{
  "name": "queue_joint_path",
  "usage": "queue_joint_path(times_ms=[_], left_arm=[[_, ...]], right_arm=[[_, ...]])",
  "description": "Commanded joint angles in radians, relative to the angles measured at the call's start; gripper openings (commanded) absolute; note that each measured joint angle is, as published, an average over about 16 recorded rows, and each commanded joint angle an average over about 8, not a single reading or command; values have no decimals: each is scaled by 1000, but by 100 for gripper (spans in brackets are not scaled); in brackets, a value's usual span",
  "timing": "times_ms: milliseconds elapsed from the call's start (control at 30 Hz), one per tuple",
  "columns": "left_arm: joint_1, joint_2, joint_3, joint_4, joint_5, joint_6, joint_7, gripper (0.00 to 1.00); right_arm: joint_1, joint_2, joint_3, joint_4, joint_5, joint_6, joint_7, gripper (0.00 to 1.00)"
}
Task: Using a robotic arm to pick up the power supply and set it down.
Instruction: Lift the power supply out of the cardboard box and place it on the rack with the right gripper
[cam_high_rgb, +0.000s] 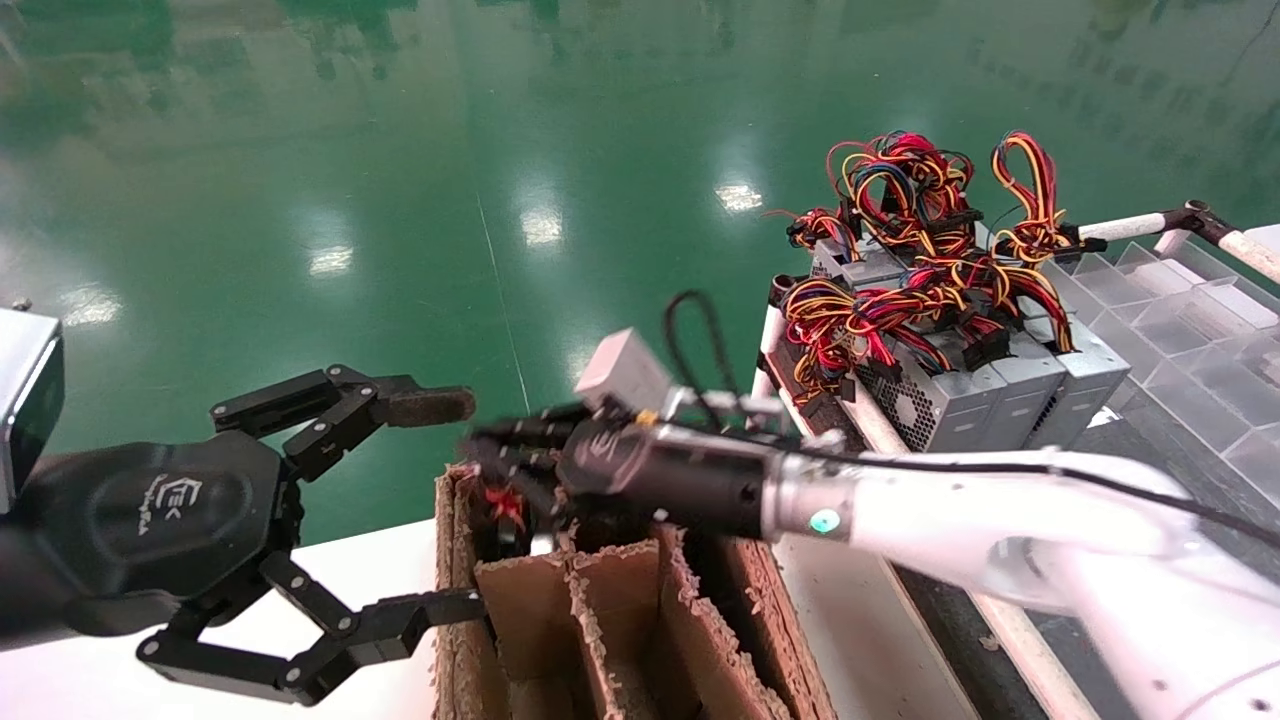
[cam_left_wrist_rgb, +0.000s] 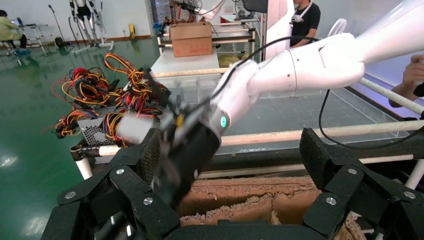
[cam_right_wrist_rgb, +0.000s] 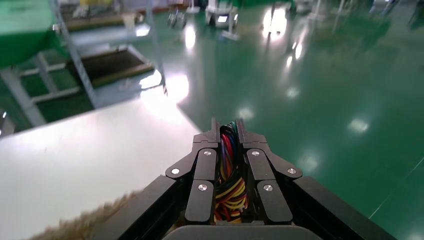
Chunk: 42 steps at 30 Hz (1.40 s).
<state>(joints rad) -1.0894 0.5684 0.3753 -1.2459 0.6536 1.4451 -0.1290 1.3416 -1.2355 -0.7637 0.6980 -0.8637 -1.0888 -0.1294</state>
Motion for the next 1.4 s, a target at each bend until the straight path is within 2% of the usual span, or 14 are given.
queue_joint_path(times_ms=[33, 233, 633, 1000, 1233, 1400], left_arm=[[0, 0, 0, 0, 0, 0, 0, 100], [0, 0, 0, 0, 0, 0, 0, 100], [0, 0, 0, 0, 0, 0, 0, 100], [0, 0, 0, 0, 0, 0, 0, 100], [0, 0, 0, 0, 0, 0, 0, 100], [0, 0, 0, 0, 0, 0, 0, 100]], right_arm=[[0, 20, 17, 22, 21, -8, -4, 0], [-19, 120, 85, 151, 97, -13, 8, 0], [-116, 374, 261, 411, 275, 30, 33, 0], [-193, 609, 362, 480, 333, 55, 46, 0], [-313, 768, 450, 501, 409, 69, 23, 0], [-408, 853, 508, 493, 463, 78, -11, 0]])
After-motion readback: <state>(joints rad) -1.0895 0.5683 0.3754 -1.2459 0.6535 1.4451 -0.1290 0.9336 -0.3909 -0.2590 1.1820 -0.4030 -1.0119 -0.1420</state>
